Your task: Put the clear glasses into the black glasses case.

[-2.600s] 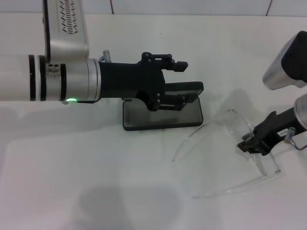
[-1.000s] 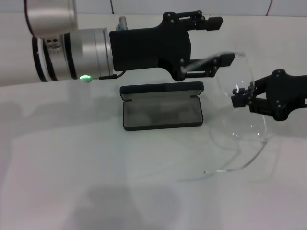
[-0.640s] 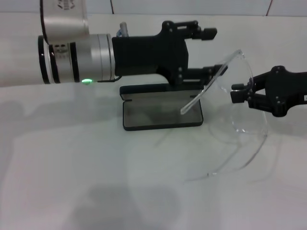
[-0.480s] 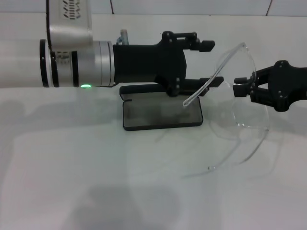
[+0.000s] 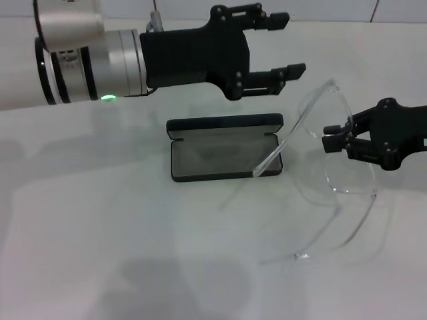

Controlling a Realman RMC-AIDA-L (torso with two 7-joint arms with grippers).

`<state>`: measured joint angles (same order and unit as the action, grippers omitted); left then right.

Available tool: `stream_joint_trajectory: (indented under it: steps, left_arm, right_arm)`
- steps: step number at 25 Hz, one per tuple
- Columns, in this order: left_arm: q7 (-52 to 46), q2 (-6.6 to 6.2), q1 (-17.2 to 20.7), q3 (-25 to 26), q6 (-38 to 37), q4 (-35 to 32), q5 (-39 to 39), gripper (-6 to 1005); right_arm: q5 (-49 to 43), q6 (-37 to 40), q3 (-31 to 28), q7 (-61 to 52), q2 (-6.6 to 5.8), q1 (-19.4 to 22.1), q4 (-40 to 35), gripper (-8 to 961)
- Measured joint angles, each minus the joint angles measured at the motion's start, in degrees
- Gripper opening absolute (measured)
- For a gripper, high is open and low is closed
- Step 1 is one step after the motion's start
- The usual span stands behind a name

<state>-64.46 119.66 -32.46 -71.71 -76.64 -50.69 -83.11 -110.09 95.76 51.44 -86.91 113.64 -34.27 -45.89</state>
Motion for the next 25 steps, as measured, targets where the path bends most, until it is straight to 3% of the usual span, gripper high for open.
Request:
stream_joint_trajectory:
  steps: [8,25]
  left_arm:
    - [1.22,0.07,0.08,-1.06,-5.39,0.36,1.45,706]
    - [3.42,0.44,-0.37,-4.43,-6.10,4.74,3.29,706]
  right_arm:
    - [-0.37,-0.45,0.51,-0.94,0.33,-0.64,0.51,127]
    - [0.12,2.78,0.59,-1.07,1.31,-2.38,0.27,129]
